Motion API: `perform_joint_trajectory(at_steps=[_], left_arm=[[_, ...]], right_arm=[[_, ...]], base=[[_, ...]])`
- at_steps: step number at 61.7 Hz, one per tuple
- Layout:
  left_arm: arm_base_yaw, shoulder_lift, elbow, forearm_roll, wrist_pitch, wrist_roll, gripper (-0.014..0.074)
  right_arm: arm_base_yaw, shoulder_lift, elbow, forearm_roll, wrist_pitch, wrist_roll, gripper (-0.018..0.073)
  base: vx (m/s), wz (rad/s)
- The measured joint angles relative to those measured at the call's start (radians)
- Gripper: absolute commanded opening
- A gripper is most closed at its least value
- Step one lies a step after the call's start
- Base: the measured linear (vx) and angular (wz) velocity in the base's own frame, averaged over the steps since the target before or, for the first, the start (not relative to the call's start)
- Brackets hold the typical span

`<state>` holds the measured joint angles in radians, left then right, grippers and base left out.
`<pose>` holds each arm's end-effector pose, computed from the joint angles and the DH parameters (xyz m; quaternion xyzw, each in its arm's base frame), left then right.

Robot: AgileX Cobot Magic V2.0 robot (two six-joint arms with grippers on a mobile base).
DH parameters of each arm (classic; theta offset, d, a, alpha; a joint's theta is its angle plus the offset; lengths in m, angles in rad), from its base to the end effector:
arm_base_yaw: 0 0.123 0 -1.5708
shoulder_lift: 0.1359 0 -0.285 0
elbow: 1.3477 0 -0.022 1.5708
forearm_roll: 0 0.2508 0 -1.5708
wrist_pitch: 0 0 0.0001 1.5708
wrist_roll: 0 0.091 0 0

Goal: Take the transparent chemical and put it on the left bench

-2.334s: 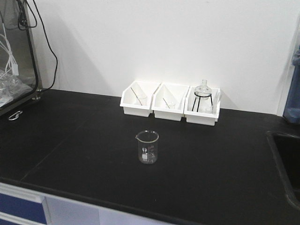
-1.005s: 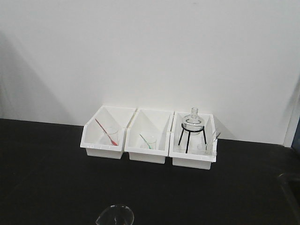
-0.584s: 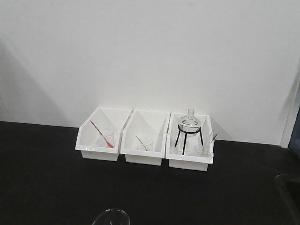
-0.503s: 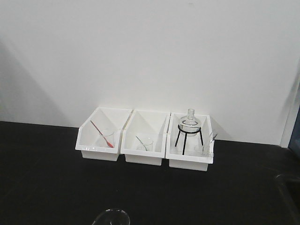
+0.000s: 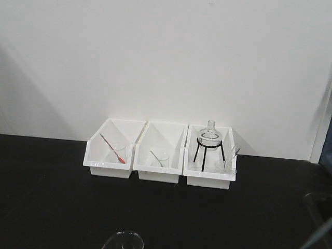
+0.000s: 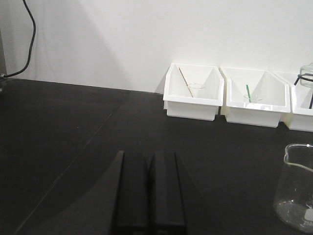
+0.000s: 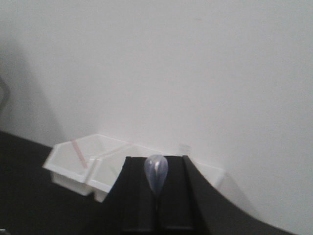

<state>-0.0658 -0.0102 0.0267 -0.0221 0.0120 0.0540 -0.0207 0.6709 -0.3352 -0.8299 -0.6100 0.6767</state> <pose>0.0566 -0.0038 0.2036 0.0336 0.6852 -0.0124 0.7274 0.1331 0.0357 0.3041 -0.1774 0.6180 0.1095 0.7580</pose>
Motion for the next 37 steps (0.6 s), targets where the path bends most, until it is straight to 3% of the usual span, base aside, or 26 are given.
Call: perform_joint_trajectory(at_steps=[6, 12, 26, 37], left_arm=[[0.000, 0.000, 0.000, 0.000, 0.000, 0.000, -0.0003], [0.000, 0.000, 0.000, 0.000, 0.000, 0.000, -0.0003], [0.000, 0.000, 0.000, 0.000, 0.000, 0.000, -0.0003], [0.000, 0.000, 0.000, 0.000, 0.000, 0.000, -0.0003]], right_arm=[[0.022, 0.211, -0.115, -0.171, -0.184, 0.040, -0.0001], [0.117, 0.388, -0.234, -0.219, -0.214, 0.045, -0.0001], [0.495, 0.688, -0.504, -0.043, 0.072, -0.102, -0.0001], [0.633, 0.866, -0.638, 0.074, 0.119, -0.213, -0.0001]], base=[[0.00, 0.00], [0.00, 0.00], [0.00, 0.00], [0.00, 0.00]])
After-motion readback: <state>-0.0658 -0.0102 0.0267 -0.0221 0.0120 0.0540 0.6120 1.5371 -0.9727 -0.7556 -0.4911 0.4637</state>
